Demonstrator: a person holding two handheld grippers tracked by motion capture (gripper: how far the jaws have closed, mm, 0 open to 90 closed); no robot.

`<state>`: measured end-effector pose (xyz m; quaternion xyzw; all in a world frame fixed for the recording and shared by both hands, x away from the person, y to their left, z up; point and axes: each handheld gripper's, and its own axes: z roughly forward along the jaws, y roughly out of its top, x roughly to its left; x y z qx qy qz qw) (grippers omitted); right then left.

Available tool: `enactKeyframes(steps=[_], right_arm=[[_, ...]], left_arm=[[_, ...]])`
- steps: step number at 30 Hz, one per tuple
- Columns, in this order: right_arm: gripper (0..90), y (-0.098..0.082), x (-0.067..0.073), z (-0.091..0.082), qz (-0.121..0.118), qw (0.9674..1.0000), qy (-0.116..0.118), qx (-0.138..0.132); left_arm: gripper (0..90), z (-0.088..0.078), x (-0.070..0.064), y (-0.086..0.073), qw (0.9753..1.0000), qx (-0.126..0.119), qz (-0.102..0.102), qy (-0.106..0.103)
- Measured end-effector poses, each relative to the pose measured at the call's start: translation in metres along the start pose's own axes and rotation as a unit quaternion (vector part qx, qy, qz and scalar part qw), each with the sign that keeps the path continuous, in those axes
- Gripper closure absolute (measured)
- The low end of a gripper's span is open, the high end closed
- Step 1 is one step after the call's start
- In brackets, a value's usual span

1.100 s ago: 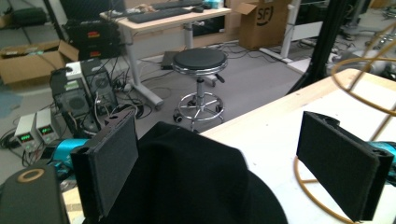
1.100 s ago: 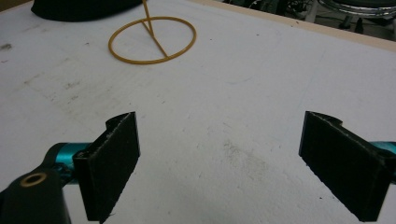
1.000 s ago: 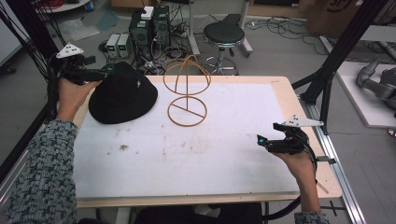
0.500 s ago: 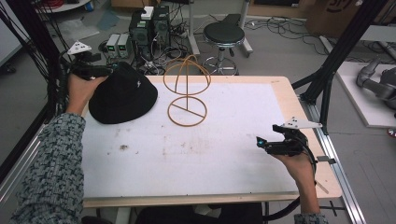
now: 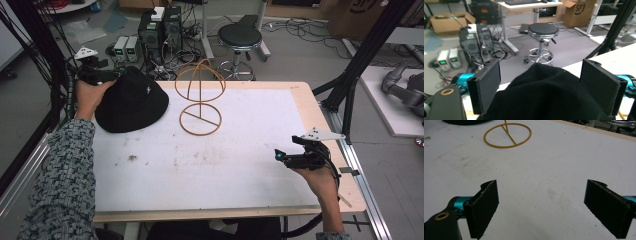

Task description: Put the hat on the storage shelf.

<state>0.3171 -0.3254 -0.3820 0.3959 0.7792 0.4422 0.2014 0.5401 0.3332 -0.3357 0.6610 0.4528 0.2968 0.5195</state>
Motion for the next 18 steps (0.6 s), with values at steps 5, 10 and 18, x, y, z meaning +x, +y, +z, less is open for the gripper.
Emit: enactKeyframes(steps=[5,10,18], right_arm=[[12.2,-0.0008,0.0007,-0.0004,0.0,1.0,-0.002,0.003],[12.3,-0.0008,0.0014,0.0011,0.0,1.0,0.0,0.004],[12.3,0.0001,0.001,0.0008,-0.001,1.0,0.0,0.003]], left_arm=[[17.4,0.0062,-0.0011,-0.0035,1.0,0.005,0.003,-0.007],[21.7,0.0111,-0.0022,-0.0068,0.9999,0.01,0.001,-0.011],[45.2,0.0105,-0.0017,-0.0086,0.9991,0.03,0.013,-0.028]])
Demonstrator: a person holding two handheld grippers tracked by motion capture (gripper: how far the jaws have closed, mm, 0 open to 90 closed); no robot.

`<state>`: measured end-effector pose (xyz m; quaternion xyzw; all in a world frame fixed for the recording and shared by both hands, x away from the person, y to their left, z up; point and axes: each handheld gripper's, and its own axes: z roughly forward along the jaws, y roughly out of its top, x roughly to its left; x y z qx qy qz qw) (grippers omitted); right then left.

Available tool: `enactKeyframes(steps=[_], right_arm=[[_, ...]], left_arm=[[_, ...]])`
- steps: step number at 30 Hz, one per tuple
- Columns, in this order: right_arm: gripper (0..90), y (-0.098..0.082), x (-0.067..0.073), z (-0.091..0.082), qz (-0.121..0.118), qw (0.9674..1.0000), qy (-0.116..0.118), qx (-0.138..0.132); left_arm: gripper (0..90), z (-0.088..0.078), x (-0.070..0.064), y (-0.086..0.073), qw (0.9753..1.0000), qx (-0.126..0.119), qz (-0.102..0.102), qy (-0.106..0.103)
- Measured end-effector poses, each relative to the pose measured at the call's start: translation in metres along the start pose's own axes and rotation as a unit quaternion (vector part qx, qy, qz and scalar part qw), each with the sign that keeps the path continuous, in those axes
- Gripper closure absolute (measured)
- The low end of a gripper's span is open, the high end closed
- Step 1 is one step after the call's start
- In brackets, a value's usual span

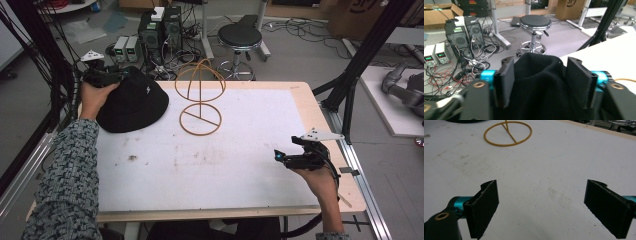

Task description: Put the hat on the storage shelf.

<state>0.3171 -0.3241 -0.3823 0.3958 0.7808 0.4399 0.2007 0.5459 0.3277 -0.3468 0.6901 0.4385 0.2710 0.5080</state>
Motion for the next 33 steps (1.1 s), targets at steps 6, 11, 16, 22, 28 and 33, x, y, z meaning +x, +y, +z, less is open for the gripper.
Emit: enactKeyframes(steps=[6,11,16,22,28,33], right_arm=[[12.3,0.0,0.001,0.001,-0.003,1.0,0.0,0.0],[12.3,0.0,-0.001,-0.001,0.001,1.0,-0.003,0.002],[12.3,-0.001,-0.001,-0.001,0.001,1.0,-0.002,0.003],[12.2,0.002,-0.001,-0.001,-0.002,1.0,0.001,-0.001],[12.3,0.006,0.0,0.001,-0.007,0.9999,0.008,-0.007],[12.3,0.009,0.0,0.005,-0.007,0.9998,0.011,-0.012]], left_arm=[[63.7,0.001,0.0,-0.002,0.9999,0.009,0.003,-0.002],[79.9,-0.001,0.0,-0.002,0.9996,0.014,0.014,-0.021],[84.2,-0.004,-0.001,0.001,0.9993,0.012,0.018,-0.03],[84.9,-0.014,-0.002,0.008,0.9995,-0.004,0.014,-0.028],[85.0,-0.038,0.0,0.021,0.9986,-0.037,0.016,-0.035],[84.9,-0.058,0.001,0.036,0.9978,-0.051,0.024,-0.033]])
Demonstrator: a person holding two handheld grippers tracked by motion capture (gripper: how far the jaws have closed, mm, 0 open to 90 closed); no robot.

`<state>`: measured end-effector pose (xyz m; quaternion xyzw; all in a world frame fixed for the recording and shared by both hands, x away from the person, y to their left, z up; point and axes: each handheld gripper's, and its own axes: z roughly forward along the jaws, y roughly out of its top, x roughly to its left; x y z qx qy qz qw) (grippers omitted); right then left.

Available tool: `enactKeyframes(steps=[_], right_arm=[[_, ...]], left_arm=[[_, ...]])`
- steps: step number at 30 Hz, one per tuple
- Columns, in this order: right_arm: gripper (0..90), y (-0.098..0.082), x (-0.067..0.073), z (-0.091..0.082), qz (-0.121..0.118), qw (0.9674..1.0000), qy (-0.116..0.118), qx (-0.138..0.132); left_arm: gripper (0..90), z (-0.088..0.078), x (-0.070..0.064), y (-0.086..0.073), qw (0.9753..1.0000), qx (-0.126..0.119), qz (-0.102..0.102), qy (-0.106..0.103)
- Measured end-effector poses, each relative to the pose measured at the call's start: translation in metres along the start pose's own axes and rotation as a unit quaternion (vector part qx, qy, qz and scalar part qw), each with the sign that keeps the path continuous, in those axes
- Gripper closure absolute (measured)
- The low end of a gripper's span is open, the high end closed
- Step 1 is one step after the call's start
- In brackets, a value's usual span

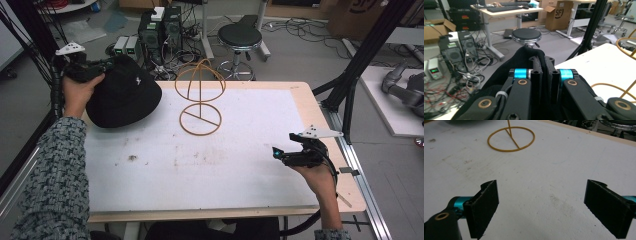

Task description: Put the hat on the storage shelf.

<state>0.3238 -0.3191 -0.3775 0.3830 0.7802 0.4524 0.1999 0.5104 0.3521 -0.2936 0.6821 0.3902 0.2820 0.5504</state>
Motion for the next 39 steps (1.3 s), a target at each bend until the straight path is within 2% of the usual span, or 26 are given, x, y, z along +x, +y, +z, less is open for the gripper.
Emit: enactKeyframes(steps=[8,15,18,25,28,39], right_arm=[[12.3,0.006,0.003,0.002,-0.005,1.0,0.003,-0.003],[12.3,0.009,0.002,0.003,-0.008,0.9999,0.008,-0.008],[12.3,0.009,0.001,0.002,-0.006,0.9999,0.008,-0.01],[12.3,0.009,0.001,0.0,-0.002,0.9999,0.009,-0.011],[12.3,0.008,0.001,-0.001,-0.001,0.9999,0.01,-0.013],[12.3,0.009,0.0,-0.004,-0.001,0.9998,0.011,-0.017]], left_arm=[[85.0,-0.023,-0.009,0.03,0.9995,-0.024,0.02,-0.003],[85.0,-0.033,-0.015,0.049,0.9989,-0.026,0.038,-0.009],[85.0,-0.037,-0.016,0.057,0.9986,-0.032,0.04,-0.013],[85.0,-0.044,-0.022,0.074,0.9969,-0.065,0.04,-0.019],[85.0,-0.044,-0.024,0.08,0.9964,-0.07,0.038,-0.027],[85.0,-0.049,-0.038,0.102,0.9924,-0.108,0.037,-0.047]])
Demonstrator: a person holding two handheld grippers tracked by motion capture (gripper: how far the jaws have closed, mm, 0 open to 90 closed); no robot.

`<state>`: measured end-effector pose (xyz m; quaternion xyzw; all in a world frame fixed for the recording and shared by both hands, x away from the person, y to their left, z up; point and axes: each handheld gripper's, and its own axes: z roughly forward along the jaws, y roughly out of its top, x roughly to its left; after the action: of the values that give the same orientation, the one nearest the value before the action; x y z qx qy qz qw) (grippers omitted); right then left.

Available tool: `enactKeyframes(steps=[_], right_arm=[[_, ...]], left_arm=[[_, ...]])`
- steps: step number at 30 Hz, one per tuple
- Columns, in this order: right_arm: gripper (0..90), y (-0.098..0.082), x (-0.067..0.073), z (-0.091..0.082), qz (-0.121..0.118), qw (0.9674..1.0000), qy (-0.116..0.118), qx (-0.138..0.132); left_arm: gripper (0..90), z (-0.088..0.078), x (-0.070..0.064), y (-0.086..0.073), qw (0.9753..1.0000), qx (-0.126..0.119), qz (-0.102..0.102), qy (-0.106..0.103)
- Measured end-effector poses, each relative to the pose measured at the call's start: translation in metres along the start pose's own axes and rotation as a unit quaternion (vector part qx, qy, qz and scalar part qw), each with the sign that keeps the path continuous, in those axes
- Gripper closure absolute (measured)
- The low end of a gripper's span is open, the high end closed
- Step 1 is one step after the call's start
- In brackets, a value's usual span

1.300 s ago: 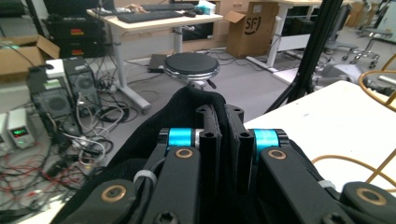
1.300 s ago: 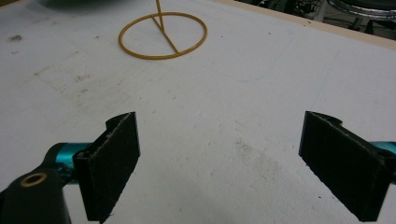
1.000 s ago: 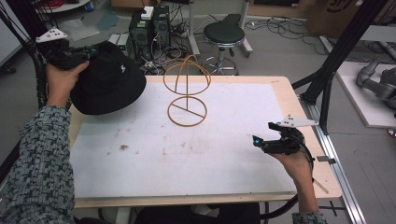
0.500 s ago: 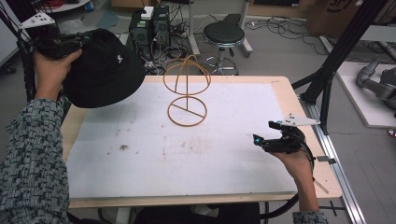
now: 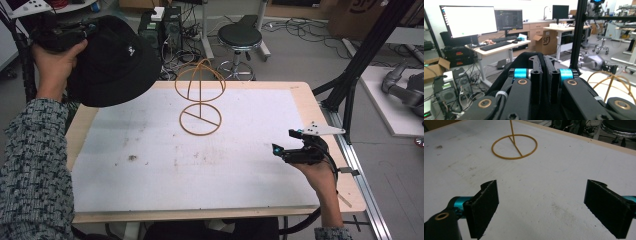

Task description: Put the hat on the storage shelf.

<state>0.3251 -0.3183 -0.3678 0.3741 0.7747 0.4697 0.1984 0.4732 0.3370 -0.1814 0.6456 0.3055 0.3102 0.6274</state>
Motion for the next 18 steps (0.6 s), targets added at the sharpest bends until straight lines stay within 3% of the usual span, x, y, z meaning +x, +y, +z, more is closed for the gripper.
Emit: enactKeyframes(steps=[18], right_arm=[[12.3,0.004,0.001,-0.004,-0.003,0.9999,0.006,-0.009]], left_arm=[[85.1,0.006,-0.02,0.034,0.9994,-0.029,0.002,-0.016]])
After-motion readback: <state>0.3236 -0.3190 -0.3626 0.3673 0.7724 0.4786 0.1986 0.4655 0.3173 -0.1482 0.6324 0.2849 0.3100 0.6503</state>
